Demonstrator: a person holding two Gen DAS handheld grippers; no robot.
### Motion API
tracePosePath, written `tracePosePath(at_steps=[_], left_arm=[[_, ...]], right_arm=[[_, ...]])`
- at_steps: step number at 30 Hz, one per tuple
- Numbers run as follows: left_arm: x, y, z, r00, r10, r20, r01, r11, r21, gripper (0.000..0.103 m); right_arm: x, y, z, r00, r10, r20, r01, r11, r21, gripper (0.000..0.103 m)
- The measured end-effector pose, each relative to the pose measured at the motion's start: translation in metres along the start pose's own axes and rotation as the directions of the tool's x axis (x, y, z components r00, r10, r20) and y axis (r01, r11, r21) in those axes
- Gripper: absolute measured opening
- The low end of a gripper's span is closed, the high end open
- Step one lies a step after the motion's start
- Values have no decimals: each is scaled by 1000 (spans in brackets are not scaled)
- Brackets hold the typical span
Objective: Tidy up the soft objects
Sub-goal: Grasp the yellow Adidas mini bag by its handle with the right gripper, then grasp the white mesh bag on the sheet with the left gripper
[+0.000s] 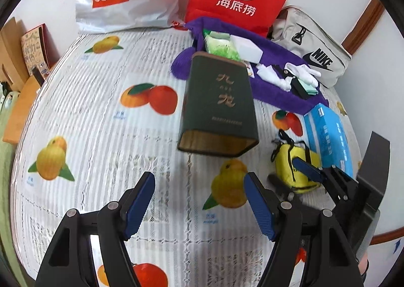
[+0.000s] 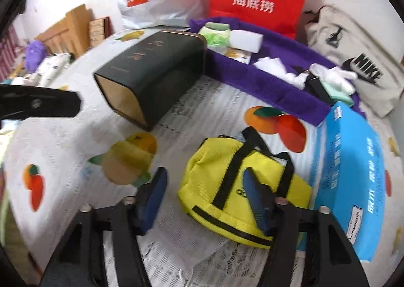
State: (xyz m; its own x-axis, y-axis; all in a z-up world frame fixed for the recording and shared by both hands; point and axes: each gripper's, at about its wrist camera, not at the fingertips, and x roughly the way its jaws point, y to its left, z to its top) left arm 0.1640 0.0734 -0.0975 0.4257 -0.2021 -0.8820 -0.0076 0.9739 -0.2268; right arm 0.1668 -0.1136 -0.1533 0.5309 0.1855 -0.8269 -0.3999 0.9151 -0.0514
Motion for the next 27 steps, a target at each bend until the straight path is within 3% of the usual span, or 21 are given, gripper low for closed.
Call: tracePosePath(at_steps=[2,4,7,22,27], left_arm=[[2,2,-4,1000,-3,-4,3,1000,-1,71],[3,4,-7,1000,-6,-6,6,1000,0,71],[6,5,-12,1000,-25,-11,25,1000,-3,71],[14,-14,-31,999,-49,-23,49,999,22,71],[19,-27,-39,995,-90,-31,91,994,52,71]], right_arm=[[0,3,-1,1000,-21,8,21,1000,-19,40],[-4,2,0,1000,-23,12,23,1000,-20,24],[-19,2,3,999,-7,33,8,1000,-30,17],[-78,-8,2,989,72,133,-74,997,9,13],[-100,-14,-6,980,105,169,-113,993,35,13]])
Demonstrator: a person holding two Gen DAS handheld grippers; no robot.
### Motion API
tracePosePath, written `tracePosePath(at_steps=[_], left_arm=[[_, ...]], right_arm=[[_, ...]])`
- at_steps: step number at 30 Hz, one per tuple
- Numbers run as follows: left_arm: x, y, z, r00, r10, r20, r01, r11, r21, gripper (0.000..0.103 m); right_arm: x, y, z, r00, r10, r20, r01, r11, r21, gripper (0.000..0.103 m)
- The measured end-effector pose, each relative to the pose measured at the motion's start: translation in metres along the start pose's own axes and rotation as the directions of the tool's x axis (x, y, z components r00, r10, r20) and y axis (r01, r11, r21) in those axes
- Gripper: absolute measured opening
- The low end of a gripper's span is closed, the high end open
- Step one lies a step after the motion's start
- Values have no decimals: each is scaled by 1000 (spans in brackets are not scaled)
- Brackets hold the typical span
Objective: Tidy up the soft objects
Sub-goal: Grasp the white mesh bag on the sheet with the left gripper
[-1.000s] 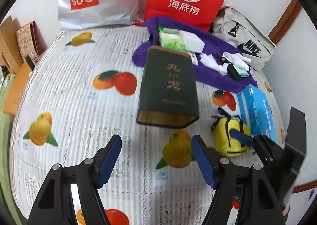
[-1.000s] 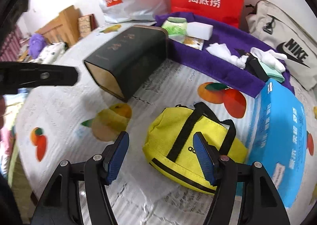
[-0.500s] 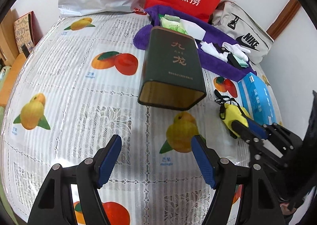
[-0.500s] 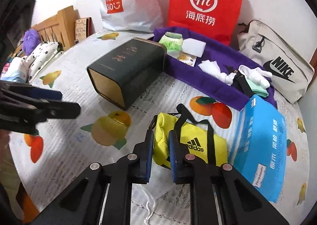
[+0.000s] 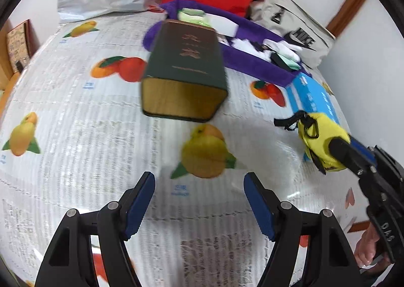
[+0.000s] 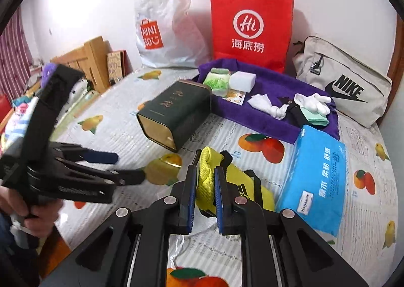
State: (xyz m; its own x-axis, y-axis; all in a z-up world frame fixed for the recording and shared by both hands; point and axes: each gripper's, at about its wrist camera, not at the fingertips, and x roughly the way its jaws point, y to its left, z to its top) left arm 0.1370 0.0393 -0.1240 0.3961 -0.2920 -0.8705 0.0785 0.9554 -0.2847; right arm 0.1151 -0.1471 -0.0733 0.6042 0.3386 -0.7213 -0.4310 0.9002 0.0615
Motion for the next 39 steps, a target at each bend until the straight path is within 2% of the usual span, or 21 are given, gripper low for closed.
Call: tracePosePath(at_steps=[8,12,25,31,35,39], left_arm=[[9,-14,-12,1000,-24,-18,25,999,34,71],[9,-28,-15,999,-34,-1,34,995,90,76],[34,-73,-10,1000,-7,-3,7,969,246,76],[47,-96,-11,998,58,10,-58,951,304,84],[55,-107,-13,993,113,34,-118,935,334,84],[59,-111,-12,992,117,54,-128,936,327,83]], right_arm=[[-28,-1,-10,999,15,50,-16,1000,22,13],[-40,-3,-14,998,16,67,-18,999,29,13],[-79,-20,-37,995,-11,96,3,997,77,13],[-93,-32,-53,995,-43,89,34,995,95,13],[-97,-44,-64,995,-75,73,65,990,123,13],[-101,-53,-74,993,-96,62,87,987,134,13]])
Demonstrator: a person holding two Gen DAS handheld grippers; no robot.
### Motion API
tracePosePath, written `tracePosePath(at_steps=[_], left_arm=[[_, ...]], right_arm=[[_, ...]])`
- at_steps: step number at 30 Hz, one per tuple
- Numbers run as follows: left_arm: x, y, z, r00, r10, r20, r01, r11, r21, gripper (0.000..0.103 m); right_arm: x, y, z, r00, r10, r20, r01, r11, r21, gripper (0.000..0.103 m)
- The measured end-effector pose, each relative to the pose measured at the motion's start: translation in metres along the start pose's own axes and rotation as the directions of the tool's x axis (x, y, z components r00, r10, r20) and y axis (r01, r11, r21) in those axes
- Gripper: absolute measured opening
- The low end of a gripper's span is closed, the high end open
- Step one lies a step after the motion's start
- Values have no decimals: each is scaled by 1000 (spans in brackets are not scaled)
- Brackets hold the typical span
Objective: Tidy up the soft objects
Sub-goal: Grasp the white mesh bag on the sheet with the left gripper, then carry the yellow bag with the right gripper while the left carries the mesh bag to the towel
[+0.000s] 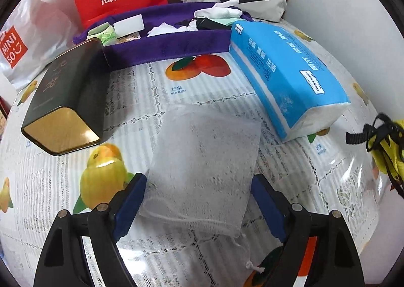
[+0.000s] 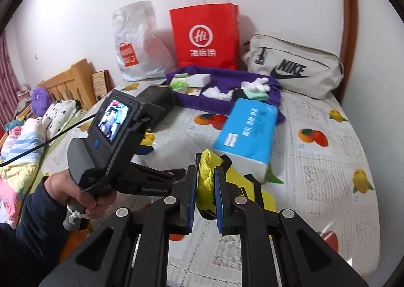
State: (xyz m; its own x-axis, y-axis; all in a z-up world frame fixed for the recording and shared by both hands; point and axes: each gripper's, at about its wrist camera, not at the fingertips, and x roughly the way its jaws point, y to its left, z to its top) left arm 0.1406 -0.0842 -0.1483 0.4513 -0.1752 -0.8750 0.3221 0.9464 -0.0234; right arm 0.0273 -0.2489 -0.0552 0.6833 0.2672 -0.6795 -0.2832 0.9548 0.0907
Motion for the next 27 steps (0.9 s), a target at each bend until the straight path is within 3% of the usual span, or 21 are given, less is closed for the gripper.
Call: tracePosePath(at_steps=[3,5,7,10,13,27], left_arm=[[-2,-4,-1,1000,-11,18,11,1000,6,69],[-4,-5,0,1000,-17,26,17,1000,11,55],[-6,-6,-1,999,-24,28,24,1000,8,34],[-8,-6,-2,999,-34,30,33,999,17,16],[-12,-2,-5,999,-49,23,49,999,7,9],[-44,61,-35,999,4,37,2,987,-160,8]], right_arm=[[0,-9,-4,1000,-12,-4,12,1000,15,13],[1,-13,-5,1000,-12,-4,12,1000,20,13],[4,-14,-7,1000,-6,-10,6,1000,16,13],[8,-14,-10,1000,7,-17,-7,1000,17,13],[12,-13,-12,1000,15,-21,-15,1000,16,13],[28,-6,-12,998,37,-45,-37,999,4,13]])
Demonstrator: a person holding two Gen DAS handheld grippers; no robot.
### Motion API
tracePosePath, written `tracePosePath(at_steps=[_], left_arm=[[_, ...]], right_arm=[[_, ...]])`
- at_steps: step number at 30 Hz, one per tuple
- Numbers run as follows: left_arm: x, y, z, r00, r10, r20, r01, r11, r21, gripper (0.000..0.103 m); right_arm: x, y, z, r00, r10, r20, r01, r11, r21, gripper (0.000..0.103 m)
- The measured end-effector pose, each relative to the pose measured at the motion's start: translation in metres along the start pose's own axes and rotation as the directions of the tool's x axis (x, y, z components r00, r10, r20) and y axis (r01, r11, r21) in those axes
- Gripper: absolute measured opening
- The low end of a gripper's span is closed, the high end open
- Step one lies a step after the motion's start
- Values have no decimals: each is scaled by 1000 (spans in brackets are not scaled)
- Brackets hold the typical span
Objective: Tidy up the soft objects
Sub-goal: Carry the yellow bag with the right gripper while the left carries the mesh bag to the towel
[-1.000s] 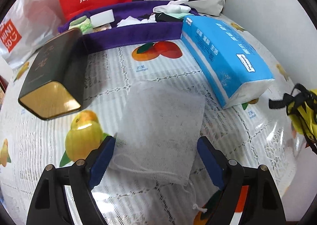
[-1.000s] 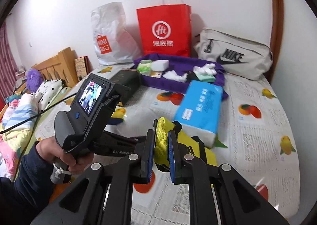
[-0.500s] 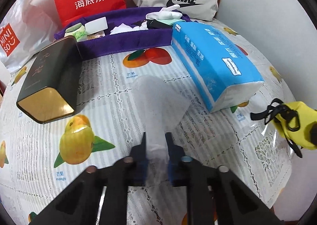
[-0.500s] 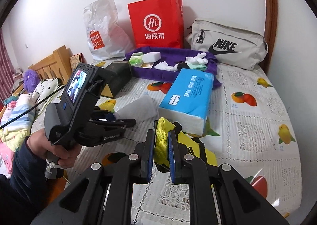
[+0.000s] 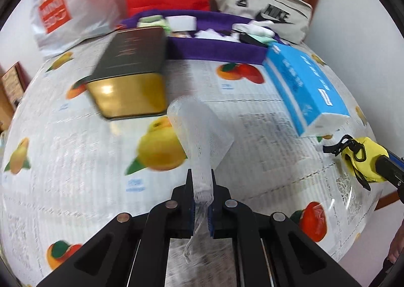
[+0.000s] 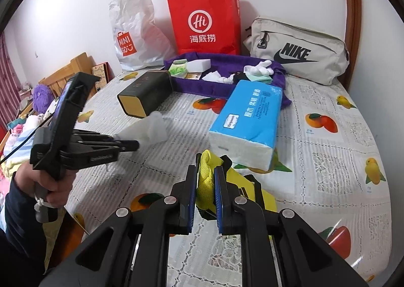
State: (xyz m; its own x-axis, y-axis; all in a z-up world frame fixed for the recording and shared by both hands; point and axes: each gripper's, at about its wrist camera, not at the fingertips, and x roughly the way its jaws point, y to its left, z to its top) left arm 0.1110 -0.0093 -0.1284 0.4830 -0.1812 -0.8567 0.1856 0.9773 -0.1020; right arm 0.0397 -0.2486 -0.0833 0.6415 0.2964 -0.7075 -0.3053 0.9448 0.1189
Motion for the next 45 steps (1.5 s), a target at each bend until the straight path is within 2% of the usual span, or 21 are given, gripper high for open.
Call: tracePosePath(at_steps=[7,15,24,35,45], left_arm=[[-21,43,-4,999,41,31,-38,994,-101,8],[-49,64,11,996,25,91,-12,989,-145,8],[-57,69,46,992,32,120,-12,987,-163,8],[-52,63,98,990,21,140,-1,990,-142,8],[-33,64,145,992,19,126,-1,990,-140,8]], right_arm=[[0,13,10,1000,18,4,-18,999,-36,13],[-4,25,30,998,53,21,-52,997,-57,13],[-10,13,57,997,67,40,-65,997,-45,13],[-15,0,106,987,142,78,-138,989,-51,13],[12,-21,161,984,139,111,-131,988,-80,13]])
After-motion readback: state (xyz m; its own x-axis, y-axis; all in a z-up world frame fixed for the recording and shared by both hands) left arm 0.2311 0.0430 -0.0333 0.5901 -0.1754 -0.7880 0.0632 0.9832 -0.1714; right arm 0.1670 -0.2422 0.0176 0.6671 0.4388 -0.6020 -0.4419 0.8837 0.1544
